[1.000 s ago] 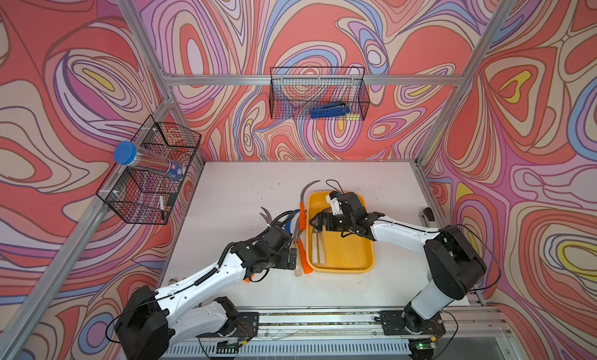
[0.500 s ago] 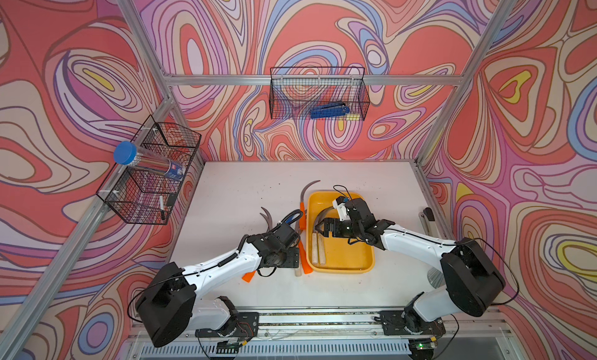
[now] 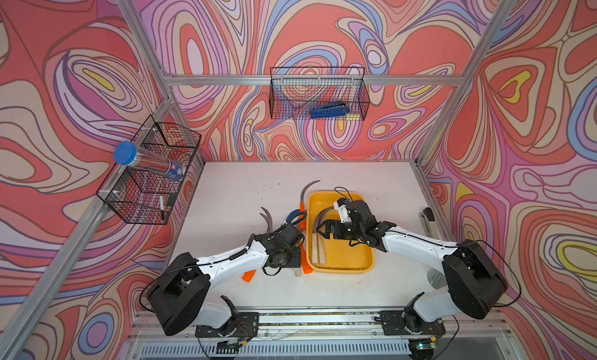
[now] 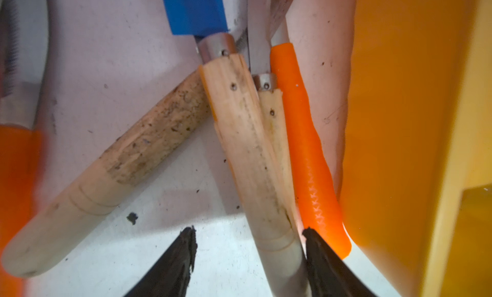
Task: Put small sickles into storage boxes
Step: Pick up the sickle at the center of the board.
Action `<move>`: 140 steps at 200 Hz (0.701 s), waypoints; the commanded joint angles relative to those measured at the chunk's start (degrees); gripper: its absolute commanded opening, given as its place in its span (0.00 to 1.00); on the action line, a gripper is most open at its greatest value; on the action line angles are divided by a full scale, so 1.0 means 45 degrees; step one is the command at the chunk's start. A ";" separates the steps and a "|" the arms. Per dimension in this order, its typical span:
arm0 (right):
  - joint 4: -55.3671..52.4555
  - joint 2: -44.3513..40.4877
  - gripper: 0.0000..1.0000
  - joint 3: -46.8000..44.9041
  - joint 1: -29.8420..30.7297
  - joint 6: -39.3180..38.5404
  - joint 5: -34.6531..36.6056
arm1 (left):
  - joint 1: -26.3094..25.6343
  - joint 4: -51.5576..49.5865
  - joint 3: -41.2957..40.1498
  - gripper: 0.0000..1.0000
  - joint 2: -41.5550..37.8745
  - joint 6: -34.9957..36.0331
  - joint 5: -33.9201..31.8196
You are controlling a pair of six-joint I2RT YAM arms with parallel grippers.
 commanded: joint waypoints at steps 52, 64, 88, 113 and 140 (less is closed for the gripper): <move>0.0173 -0.0170 0.98 -0.0121 -0.0027 0.0091 0.0064 | -0.0056 0.0639 -0.0088 0.51 0.0493 0.0042 -0.0400; 0.0159 -0.0156 0.98 -0.0123 -0.0027 0.0109 0.0064 | -0.0056 0.0749 -0.0146 0.46 0.0520 0.0090 -0.0437; 0.0191 -0.0170 0.98 -0.0143 -0.0027 0.0153 0.0061 | -0.0056 0.0804 -0.0129 0.41 0.0731 0.0178 -0.0500; 0.0143 -0.0252 0.98 -0.0163 -0.0027 0.0169 0.0045 | -0.0046 0.0849 -0.0127 0.29 0.0775 0.0198 -0.0498; 0.0128 -0.0419 0.98 -0.0199 -0.0027 0.0172 0.0054 | -0.0056 0.0653 -0.0033 0.21 0.0641 0.0218 -0.0631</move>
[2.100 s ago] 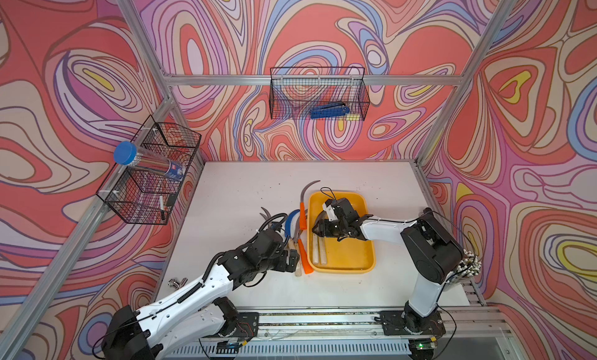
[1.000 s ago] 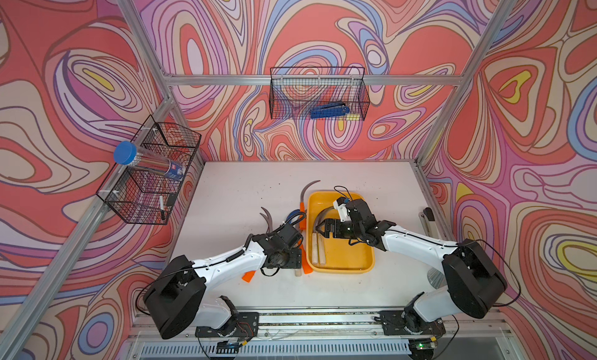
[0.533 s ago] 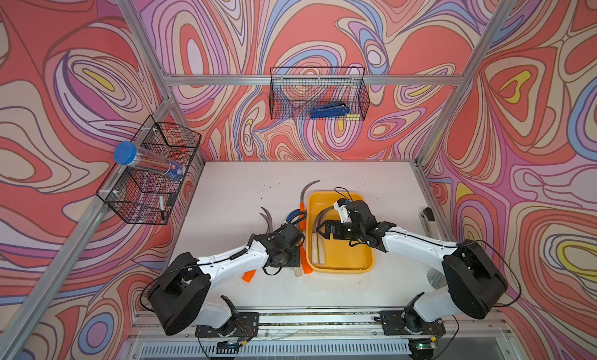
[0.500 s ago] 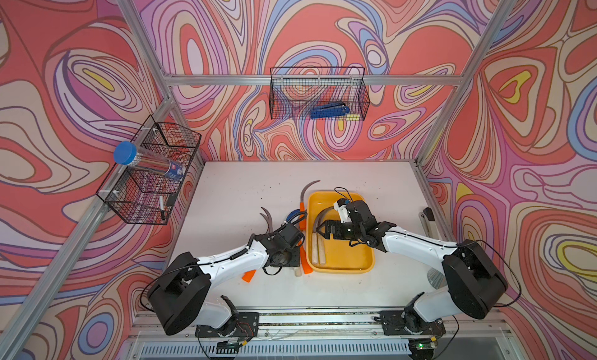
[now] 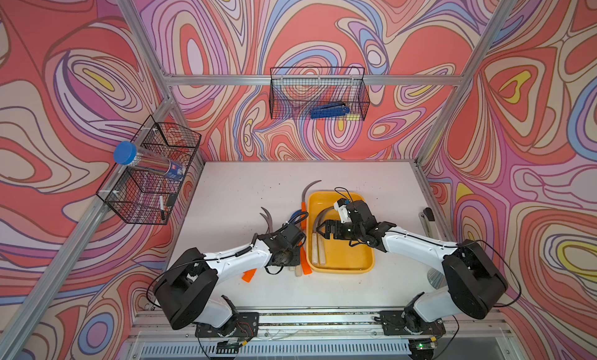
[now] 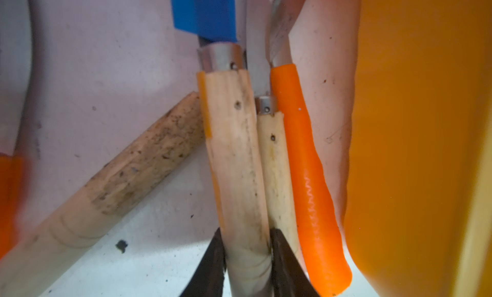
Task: Put small sickles into storage boxes
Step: Pick up the sickle at the center of the board, then place the sickle in the storage box.
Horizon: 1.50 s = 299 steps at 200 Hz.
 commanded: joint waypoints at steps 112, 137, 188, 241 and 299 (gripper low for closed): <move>0.0440 -0.0997 0.98 -0.0241 -0.0012 0.0611 -0.0688 | -0.0066 -0.2348 0.0648 0.00 -0.2341 0.0433 -0.2357; 0.0887 -0.1021 0.98 -0.0327 0.0029 0.0942 -0.1038 | -0.0068 -0.2491 0.0670 0.00 -0.2810 0.0516 -0.2446; 0.1702 -0.0978 0.98 -0.0444 0.0416 0.1655 -0.1263 | -0.0055 -0.2243 0.0476 0.00 -0.3786 0.0928 -0.1971; 0.2597 -0.0760 0.96 -0.0315 0.1087 0.2381 -0.1274 | -0.0031 -0.1700 0.0151 0.00 -0.4697 0.1472 -0.0906; 0.3349 0.0041 0.93 0.0283 0.2171 0.2901 -0.1015 | -0.0012 -0.0867 -0.0053 0.00 -0.4985 0.1831 0.0473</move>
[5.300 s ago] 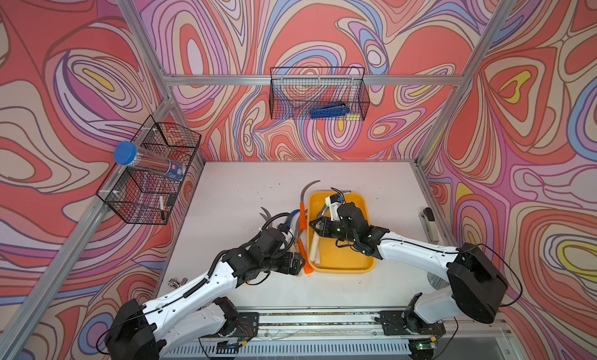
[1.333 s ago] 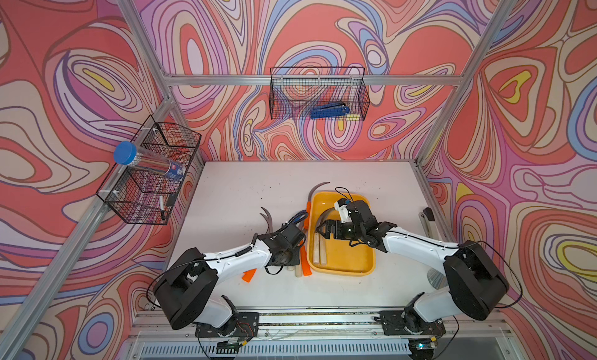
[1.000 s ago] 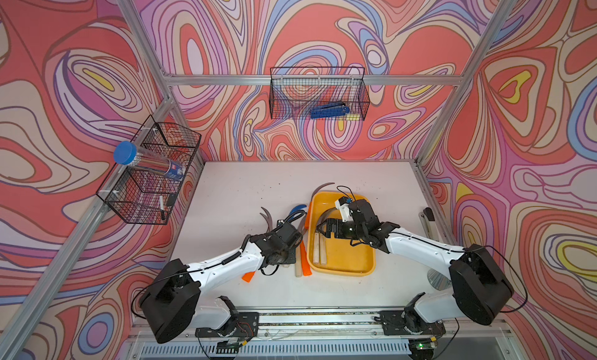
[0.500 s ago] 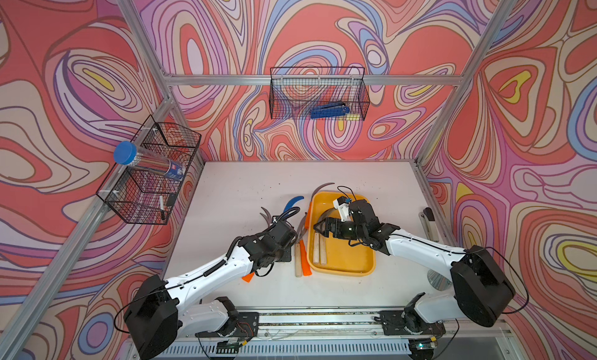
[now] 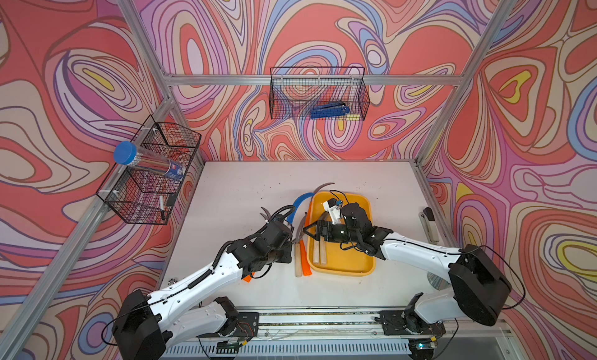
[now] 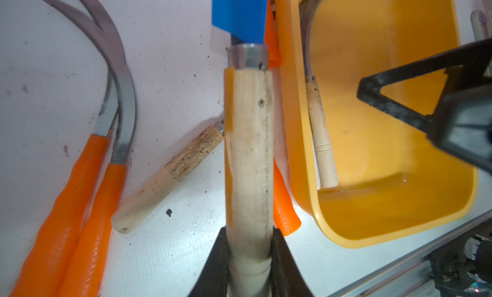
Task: Put small sickles into storage boxes
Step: Place the sickle in the storage box.
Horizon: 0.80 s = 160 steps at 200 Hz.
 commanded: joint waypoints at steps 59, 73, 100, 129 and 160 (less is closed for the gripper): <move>0.1268 0.1136 0.77 0.0853 0.0754 0.0612 0.0598 | 0.0003 0.1853 -0.0592 0.00 -0.0369 0.0319 0.2166; 0.1415 0.1256 0.69 0.0895 0.0754 0.0643 0.0608 | 0.0003 0.2194 -0.0750 0.00 -0.0387 0.0319 0.2499; 0.1654 0.1533 0.59 0.0998 0.0771 0.0776 0.0493 | 0.0003 0.2605 -0.0957 0.00 -0.0428 0.0312 0.2759; 0.1910 0.1720 0.46 0.0964 0.0803 0.0878 0.0449 | 0.0003 0.3030 -0.1175 0.00 -0.0506 0.0216 0.2850; 0.1979 0.1775 0.26 0.0920 0.0813 0.0895 0.0507 | 0.0003 0.3121 -0.1206 0.00 -0.0425 0.0206 0.2948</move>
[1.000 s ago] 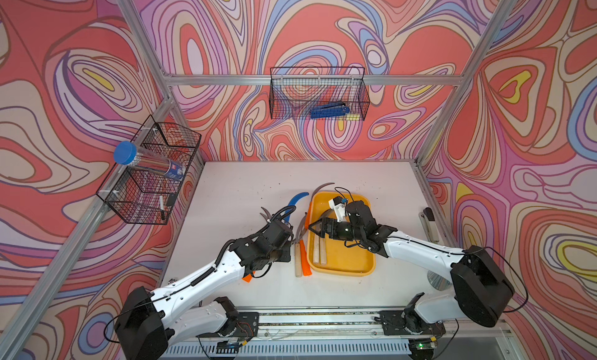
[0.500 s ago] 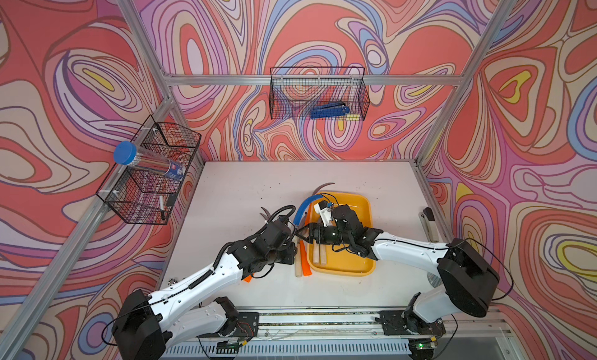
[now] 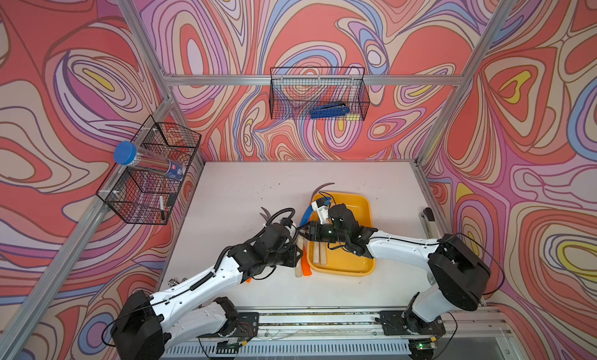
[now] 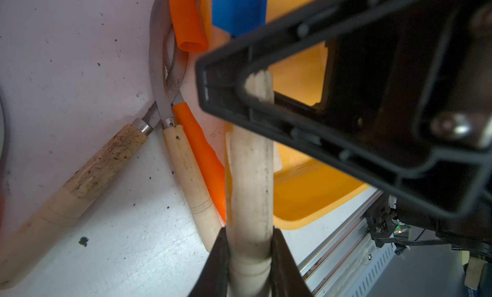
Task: Put small sickles into storage boxes
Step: Place the sickle in the storage box.
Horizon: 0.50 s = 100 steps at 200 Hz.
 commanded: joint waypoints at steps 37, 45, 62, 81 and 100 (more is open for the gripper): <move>0.0069 0.0091 0.09 0.0194 0.0065 -0.0163 0.0254 | 0.0003 0.0129 0.0016 0.35 -0.0272 0.0103 -0.0304; -0.0171 0.0028 0.07 0.0262 0.0065 -0.0321 0.0364 | 0.0004 -0.0032 0.0066 0.44 -0.0301 0.0160 -0.0448; -0.1065 -0.0188 0.05 0.0570 0.0031 -0.0838 0.0724 | 0.0003 -0.0381 0.0117 0.62 -0.0445 0.0234 -0.0794; -0.1919 -0.0455 0.04 0.0799 -0.0109 -0.1372 0.1052 | 0.0003 -0.0761 0.0129 0.77 -0.0543 0.0316 -0.1110; -0.2430 -0.0614 0.03 0.0846 -0.0480 -0.1658 0.0947 | 0.0003 -0.1068 0.0126 0.88 -0.0591 0.0376 -0.1418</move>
